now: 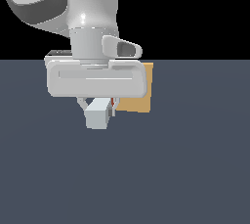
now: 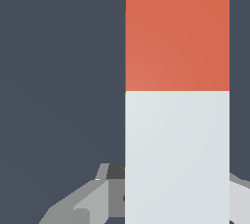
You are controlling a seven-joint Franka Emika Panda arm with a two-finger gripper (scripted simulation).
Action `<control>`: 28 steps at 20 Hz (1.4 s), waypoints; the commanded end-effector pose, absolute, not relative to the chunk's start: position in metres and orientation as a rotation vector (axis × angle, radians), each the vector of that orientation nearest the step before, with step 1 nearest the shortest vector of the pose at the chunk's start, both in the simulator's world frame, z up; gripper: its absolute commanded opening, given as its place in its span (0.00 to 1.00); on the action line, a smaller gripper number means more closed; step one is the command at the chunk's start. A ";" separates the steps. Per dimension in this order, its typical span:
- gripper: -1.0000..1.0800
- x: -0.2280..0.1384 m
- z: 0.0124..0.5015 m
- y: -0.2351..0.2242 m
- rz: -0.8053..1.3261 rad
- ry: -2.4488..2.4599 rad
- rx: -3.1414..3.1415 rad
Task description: Insert the peg into the horizontal hole in a box.
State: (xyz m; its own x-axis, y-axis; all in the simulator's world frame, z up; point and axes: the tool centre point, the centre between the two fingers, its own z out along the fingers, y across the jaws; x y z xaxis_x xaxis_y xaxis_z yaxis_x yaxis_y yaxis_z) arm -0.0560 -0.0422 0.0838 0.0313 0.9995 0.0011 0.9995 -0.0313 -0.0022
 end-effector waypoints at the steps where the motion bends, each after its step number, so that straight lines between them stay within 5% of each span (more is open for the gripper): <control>1: 0.00 -0.054 0.090 -0.030 -0.001 -2.137 -2.303; 28: 0.00 -0.041 0.107 0.009 -0.004 -1.971 -2.447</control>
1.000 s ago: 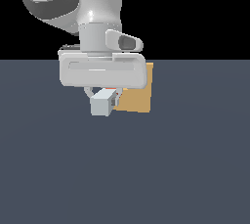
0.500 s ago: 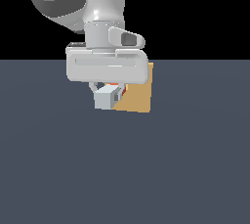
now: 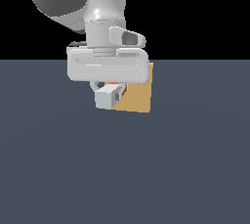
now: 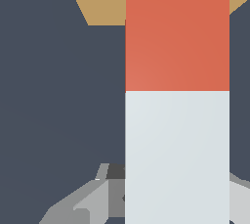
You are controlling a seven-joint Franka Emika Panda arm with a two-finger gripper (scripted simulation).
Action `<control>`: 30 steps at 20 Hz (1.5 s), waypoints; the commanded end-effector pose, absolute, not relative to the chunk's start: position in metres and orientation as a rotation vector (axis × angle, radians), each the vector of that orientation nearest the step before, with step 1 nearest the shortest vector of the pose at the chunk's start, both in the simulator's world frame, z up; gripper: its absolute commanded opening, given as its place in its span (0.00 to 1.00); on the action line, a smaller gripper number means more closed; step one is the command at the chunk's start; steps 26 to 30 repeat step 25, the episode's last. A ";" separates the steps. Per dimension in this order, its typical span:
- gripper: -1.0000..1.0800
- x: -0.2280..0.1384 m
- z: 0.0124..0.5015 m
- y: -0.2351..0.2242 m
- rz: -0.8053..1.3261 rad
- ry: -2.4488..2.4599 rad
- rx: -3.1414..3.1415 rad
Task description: Insert the peg into the horizontal hole in a box.
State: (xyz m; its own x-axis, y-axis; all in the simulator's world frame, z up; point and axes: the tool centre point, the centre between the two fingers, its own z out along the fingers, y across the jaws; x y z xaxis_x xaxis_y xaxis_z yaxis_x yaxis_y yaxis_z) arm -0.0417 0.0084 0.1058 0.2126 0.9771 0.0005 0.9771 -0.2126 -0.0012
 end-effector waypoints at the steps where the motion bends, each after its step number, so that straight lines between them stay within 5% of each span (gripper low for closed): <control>1: 0.00 -0.041 0.107 0.009 -0.004 -1.971 -2.447; 20: 0.00 -0.023 0.107 0.097 -0.004 -1.971 -2.447; 30: 0.00 -0.020 0.107 0.105 -0.004 -1.971 -2.447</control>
